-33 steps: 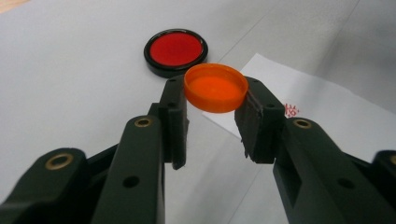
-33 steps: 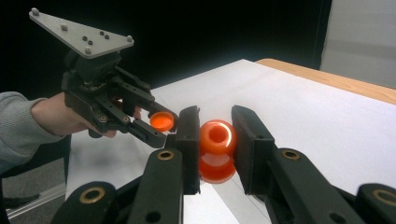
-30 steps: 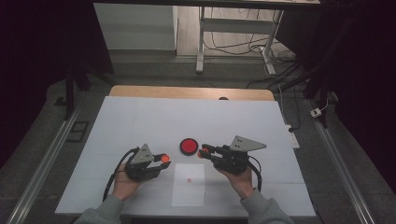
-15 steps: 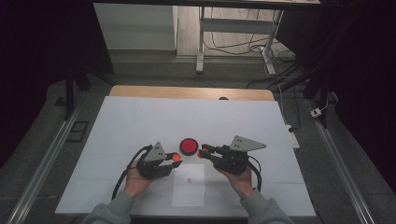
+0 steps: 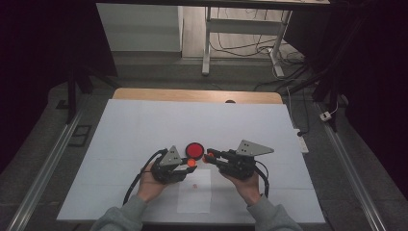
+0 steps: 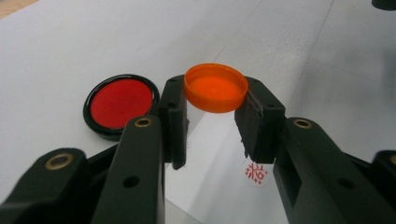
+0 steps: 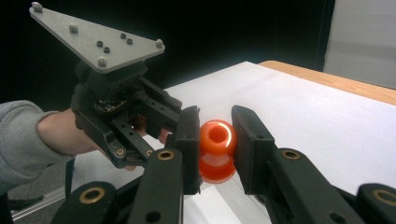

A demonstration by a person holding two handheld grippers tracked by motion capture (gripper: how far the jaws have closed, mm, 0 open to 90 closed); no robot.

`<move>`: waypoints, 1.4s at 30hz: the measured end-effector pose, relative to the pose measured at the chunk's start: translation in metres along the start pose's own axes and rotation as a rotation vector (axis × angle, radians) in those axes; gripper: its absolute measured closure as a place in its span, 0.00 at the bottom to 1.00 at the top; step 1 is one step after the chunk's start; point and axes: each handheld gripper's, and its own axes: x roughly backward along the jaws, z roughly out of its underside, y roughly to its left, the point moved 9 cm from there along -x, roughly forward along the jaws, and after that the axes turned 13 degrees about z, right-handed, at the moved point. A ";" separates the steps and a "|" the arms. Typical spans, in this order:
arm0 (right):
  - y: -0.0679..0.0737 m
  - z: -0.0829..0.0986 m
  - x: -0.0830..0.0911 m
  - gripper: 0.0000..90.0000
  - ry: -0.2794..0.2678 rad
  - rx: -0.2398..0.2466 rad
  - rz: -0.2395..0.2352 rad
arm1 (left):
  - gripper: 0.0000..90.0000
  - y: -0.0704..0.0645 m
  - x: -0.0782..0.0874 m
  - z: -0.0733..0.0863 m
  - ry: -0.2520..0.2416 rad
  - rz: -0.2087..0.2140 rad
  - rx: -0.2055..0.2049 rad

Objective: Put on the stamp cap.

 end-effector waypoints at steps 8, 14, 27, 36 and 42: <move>0.000 0.000 0.000 0.80 -0.002 -0.004 -0.001 | 0.72 -0.003 -0.008 -0.004 0.008 0.011 -0.009; 0.001 0.001 0.000 0.80 0.002 -0.003 -0.003 | 0.72 -0.003 -0.012 -0.006 0.008 0.015 -0.010; 0.002 0.005 -0.003 0.80 0.015 0.001 -0.007 | 0.72 -0.011 -0.023 -0.018 0.011 0.024 -0.045; 0.002 0.007 -0.005 0.80 0.024 0.002 -0.005 | 0.72 -0.013 -0.024 -0.021 0.007 0.028 -0.052; 0.002 0.010 -0.006 0.80 0.035 0.001 -0.003 | 0.72 -0.014 -0.024 -0.022 0.004 0.029 -0.054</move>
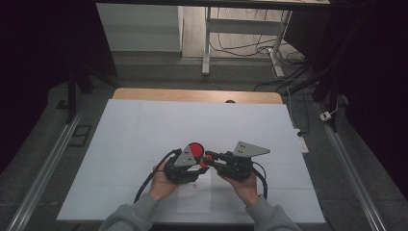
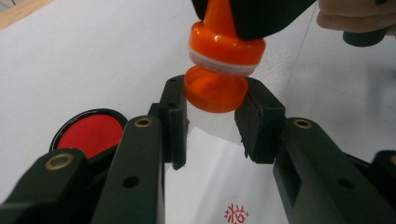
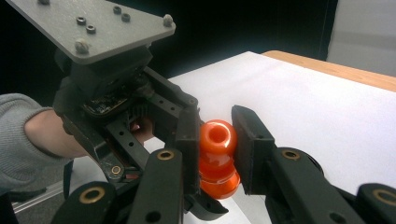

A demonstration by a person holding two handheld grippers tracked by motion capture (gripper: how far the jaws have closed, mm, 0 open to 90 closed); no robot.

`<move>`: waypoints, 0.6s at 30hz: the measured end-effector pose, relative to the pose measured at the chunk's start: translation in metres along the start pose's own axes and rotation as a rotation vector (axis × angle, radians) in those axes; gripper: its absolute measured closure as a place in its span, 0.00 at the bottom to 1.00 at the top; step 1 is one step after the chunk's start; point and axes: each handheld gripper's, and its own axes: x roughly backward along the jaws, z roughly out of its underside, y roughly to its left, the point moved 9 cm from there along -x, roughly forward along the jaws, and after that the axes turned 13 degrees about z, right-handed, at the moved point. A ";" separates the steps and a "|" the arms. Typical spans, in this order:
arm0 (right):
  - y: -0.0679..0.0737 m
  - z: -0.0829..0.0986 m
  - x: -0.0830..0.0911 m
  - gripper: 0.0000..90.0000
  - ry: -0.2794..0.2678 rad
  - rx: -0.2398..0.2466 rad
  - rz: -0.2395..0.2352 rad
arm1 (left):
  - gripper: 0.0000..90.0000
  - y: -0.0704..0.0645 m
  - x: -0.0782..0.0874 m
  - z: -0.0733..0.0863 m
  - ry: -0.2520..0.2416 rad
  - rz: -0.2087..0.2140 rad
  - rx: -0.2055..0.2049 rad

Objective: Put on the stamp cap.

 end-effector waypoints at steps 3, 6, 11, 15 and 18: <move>0.000 0.001 -0.001 0.80 0.002 0.003 0.001 | 0.72 -0.001 0.000 -0.001 -0.003 0.001 -0.001; -0.001 0.002 -0.001 0.80 0.006 0.001 0.003 | 0.72 -0.001 0.001 -0.001 -0.003 0.001 -0.002; -0.001 0.003 -0.002 0.80 0.010 0.001 0.004 | 0.72 -0.002 0.001 -0.002 -0.005 0.002 -0.001; -0.001 0.003 -0.002 0.80 0.012 0.001 0.007 | 0.72 -0.001 0.001 -0.002 -0.009 0.001 0.000; -0.001 0.004 -0.002 0.80 0.016 0.001 0.006 | 0.72 -0.001 0.001 -0.002 -0.006 0.000 0.000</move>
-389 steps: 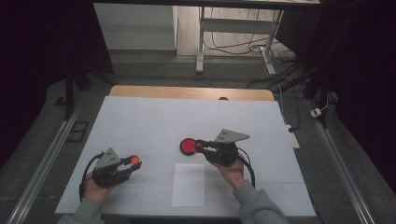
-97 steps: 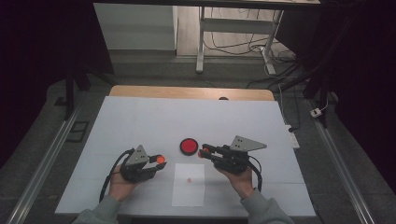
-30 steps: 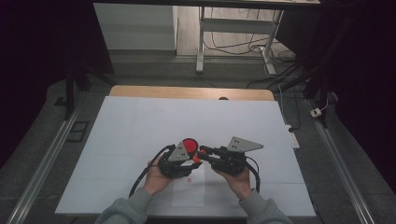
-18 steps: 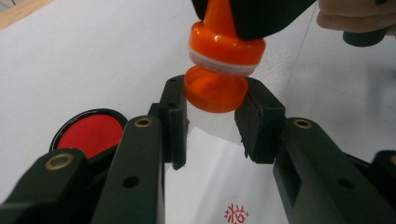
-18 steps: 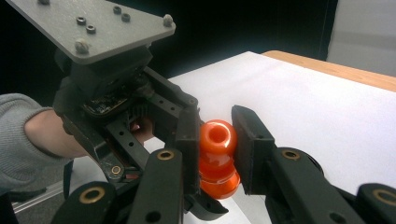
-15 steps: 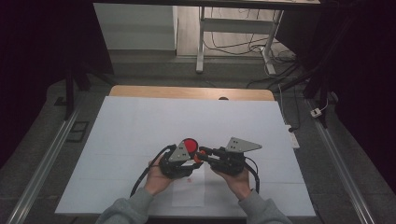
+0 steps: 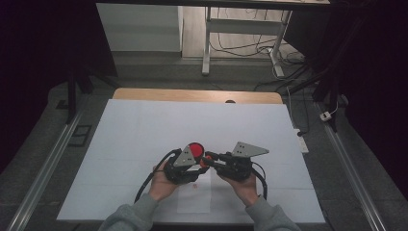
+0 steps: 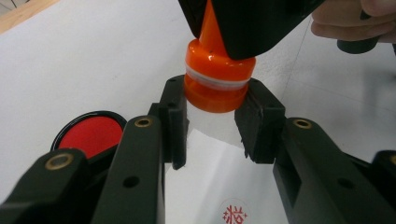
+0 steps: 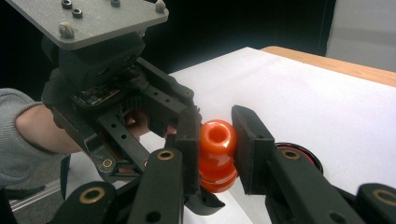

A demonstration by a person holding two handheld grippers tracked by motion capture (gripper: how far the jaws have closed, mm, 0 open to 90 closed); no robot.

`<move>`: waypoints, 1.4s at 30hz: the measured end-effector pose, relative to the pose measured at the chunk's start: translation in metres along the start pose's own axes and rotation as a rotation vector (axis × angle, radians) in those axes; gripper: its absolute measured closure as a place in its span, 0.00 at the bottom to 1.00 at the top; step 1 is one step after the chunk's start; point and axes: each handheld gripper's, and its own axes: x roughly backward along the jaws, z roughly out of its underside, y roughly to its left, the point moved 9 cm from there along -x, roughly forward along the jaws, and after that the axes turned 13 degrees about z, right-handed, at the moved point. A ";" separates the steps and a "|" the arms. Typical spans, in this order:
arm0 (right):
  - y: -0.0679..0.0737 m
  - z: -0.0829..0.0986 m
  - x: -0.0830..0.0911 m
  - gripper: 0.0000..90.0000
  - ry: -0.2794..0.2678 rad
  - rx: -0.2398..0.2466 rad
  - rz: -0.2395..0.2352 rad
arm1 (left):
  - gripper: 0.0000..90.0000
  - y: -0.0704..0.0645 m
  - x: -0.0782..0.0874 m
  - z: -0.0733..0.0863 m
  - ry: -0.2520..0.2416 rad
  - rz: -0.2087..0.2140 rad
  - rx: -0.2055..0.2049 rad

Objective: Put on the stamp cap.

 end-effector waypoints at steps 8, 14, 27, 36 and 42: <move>0.000 0.002 -0.001 0.80 0.007 0.010 0.004 | 0.72 0.000 0.000 0.000 0.000 0.000 0.000; 0.000 0.004 -0.002 0.80 0.014 0.012 0.006 | 0.72 0.000 0.000 0.000 0.001 -0.001 0.001; 0.000 0.006 -0.004 0.80 0.022 0.008 0.008 | 0.72 0.001 0.000 0.002 0.015 -0.004 0.000; -0.001 0.006 -0.004 0.80 0.025 -0.010 0.002 | 0.72 0.000 0.000 0.002 0.021 -0.024 -0.014; -0.001 0.008 -0.005 0.81 0.024 -0.022 0.000 | 0.73 0.000 0.000 0.002 0.029 -0.036 -0.024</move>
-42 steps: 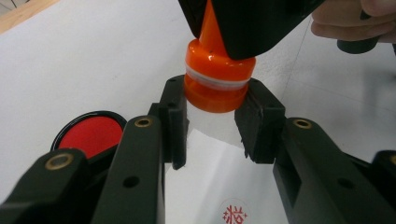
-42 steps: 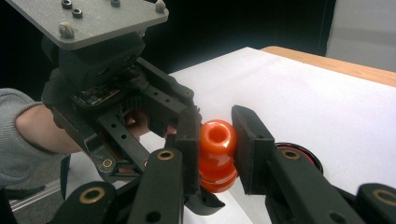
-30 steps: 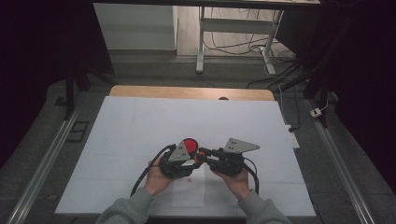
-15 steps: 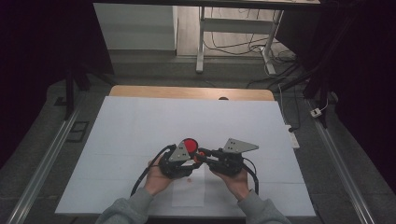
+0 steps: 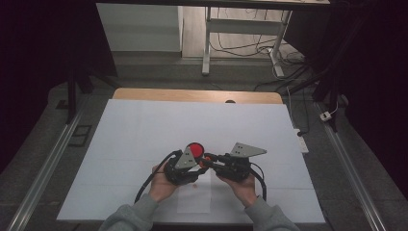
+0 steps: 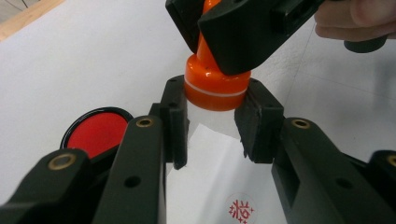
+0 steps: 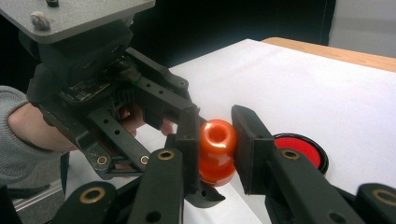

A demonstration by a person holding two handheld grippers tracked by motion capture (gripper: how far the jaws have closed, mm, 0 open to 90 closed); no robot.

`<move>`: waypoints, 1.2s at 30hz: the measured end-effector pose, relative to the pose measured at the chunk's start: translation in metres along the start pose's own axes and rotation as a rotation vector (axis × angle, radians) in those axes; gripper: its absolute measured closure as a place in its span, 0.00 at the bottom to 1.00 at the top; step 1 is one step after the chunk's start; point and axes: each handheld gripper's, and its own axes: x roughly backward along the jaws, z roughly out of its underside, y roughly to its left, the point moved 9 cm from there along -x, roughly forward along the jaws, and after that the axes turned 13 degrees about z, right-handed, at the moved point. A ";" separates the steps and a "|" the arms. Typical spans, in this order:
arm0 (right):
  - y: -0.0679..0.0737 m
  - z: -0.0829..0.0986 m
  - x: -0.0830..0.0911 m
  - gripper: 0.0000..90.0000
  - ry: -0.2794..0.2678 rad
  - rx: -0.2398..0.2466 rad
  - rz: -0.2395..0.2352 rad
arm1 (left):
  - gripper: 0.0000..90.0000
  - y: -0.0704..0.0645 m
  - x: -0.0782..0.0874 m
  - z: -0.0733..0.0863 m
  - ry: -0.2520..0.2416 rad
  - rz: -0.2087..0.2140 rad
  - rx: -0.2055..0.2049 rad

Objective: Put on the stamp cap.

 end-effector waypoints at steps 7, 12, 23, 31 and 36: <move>0.001 0.000 0.000 0.81 0.000 0.000 -0.003 | 0.73 -0.001 0.001 -0.001 -0.002 -0.012 -0.007; 0.002 0.002 0.000 0.81 -0.008 0.007 -0.006 | 0.73 -0.002 0.000 0.001 0.011 -0.024 -0.014; 0.001 0.011 -0.004 0.81 -0.012 0.001 0.009 | 0.72 -0.001 -0.003 0.006 0.016 -0.011 0.010; 0.001 0.007 -0.002 0.81 -0.012 0.012 0.015 | 0.72 0.000 -0.003 0.005 -0.003 -0.013 0.004; 0.001 0.007 -0.003 0.81 -0.007 0.018 0.022 | 0.72 0.000 -0.005 0.006 -0.007 -0.021 0.006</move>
